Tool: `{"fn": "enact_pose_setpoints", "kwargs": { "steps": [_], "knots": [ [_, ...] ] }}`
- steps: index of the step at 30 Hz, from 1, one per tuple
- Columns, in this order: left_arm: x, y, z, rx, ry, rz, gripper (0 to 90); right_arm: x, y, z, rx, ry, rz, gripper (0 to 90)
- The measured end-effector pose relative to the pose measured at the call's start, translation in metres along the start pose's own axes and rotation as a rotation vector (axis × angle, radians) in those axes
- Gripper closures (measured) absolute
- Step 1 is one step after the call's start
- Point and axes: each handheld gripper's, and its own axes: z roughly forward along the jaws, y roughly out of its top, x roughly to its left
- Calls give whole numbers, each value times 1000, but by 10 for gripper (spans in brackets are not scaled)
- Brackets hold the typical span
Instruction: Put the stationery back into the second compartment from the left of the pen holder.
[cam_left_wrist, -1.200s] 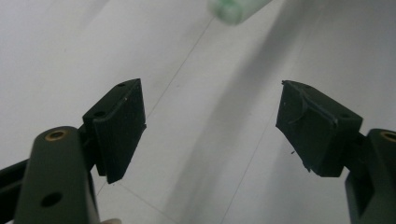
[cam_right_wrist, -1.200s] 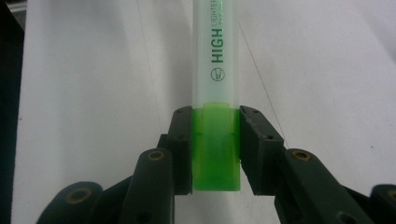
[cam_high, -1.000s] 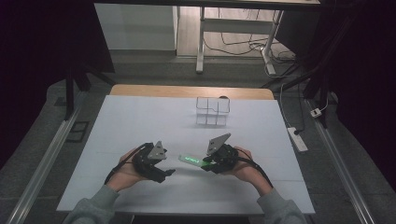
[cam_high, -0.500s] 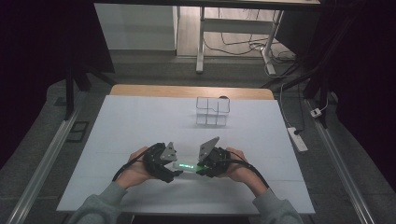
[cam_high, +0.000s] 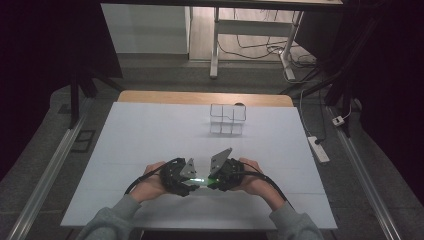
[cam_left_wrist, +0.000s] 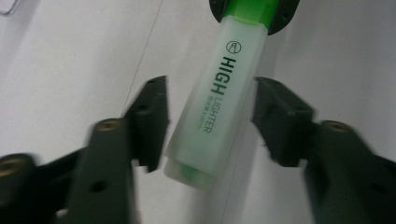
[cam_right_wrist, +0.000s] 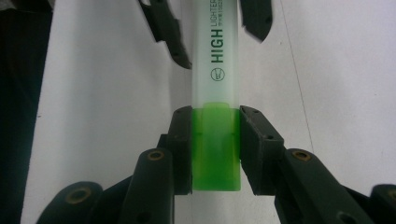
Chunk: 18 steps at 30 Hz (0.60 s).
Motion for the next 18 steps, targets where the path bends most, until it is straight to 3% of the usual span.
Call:
{"fn": "enact_pose_setpoints", "kwargs": {
  "steps": [4,8,14,18],
  "knots": [
    [-2,-1,2,24,-5,32,578,0,0,-1,-7,3,-11,657],
    [-6,-1,5,17,-16,51,629,-1,-2,-3,-35,-2,8,638],
    [-4,-2,3,-8,-20,40,652,-4,-3,-8,-71,-23,41,611],
    [-2,-5,4,-22,-12,21,652,-6,-4,-11,-103,-60,101,542]
  ]
}}
